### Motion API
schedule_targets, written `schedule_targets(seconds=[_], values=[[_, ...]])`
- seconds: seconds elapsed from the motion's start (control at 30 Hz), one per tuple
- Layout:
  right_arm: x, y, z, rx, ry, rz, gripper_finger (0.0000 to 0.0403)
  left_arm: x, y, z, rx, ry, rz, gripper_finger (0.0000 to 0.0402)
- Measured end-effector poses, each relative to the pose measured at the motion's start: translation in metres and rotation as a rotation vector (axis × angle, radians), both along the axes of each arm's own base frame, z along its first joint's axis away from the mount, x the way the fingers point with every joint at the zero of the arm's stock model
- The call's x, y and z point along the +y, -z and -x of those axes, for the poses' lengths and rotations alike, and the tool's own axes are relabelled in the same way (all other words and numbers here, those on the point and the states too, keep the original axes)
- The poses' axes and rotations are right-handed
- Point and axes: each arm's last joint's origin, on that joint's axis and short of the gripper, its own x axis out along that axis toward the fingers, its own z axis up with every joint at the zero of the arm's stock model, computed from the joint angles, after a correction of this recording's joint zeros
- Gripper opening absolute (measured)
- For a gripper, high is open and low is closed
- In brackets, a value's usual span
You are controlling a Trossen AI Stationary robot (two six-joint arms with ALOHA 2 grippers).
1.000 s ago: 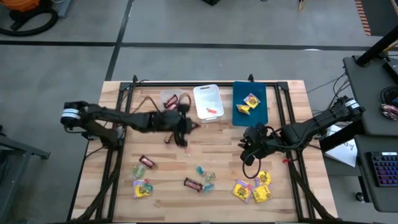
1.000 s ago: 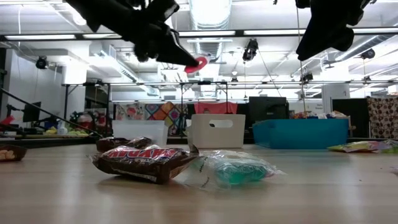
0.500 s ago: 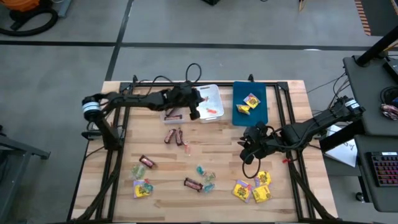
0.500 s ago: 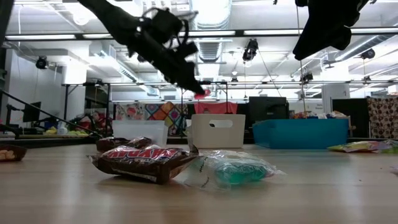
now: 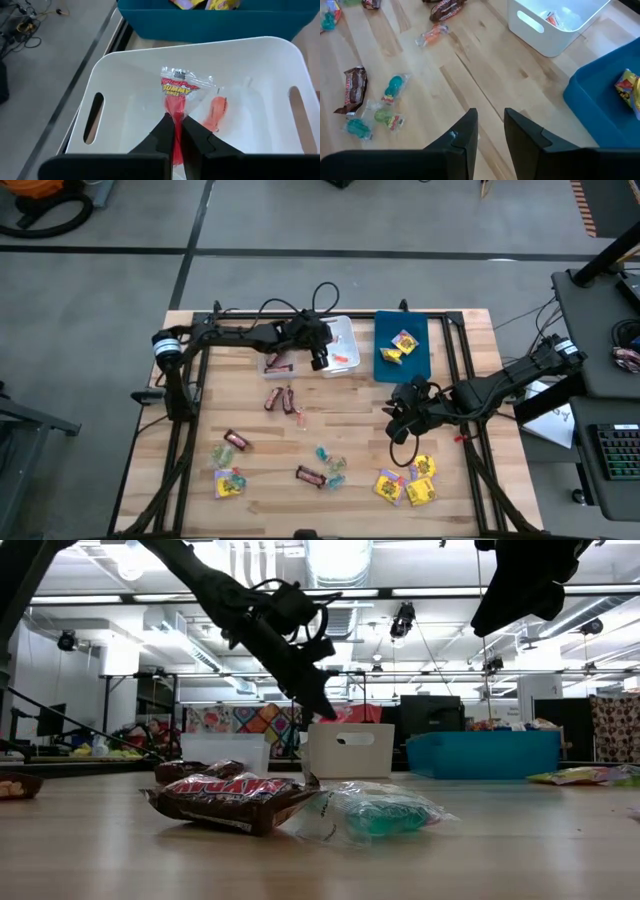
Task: Sort candy
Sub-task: Put the center orange jelly candy into the white bin, then put the bottom right yellow sour patch candy into the blue bin
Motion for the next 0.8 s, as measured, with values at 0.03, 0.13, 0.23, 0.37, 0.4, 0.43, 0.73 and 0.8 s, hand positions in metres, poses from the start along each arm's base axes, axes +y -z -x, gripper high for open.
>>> schedule_targets(seconds=[0.03,0.13,0.23,0.37,0.4,0.43,0.73,0.8], values=[[0.000,0.000,0.000,0.000,0.000,0.000,0.0087,0.000,0.000,0.000,0.000,0.000,0.000,0.0004],[0.000,0.000,0.000,0.000,0.000,0.000,0.0091,0.000,-0.002,-0.001,0.006,0.000,0.002,0.0021],[0.000,0.000,0.000,0.000,-0.001,-0.001,0.0098,0.001,-0.004,-0.001,0.004,0.000,0.001,0.0044],[0.000,0.000,0.000,0.000,0.000,-0.001,0.0101,0.001,-0.004,-0.001,0.005,0.000,0.002,0.0077],[0.000,0.000,0.000,0.000,0.000,-0.002,0.0101,0.001,-0.004,-0.001,0.005,0.000,0.002,0.0085],[0.000,0.000,0.000,0.000,0.000,-0.002,0.0102,0.001,-0.004,-0.001,0.005,0.000,0.002,0.0092],[0.002,0.001,0.000,0.000,0.040,-0.128,0.0100,-0.014,-0.024,0.009,0.027,0.011,0.036,0.0128],[0.004,0.002,0.000,0.016,0.042,-0.205,0.0096,-0.025,-0.036,0.013,0.004,0.046,0.068,0.0128]])
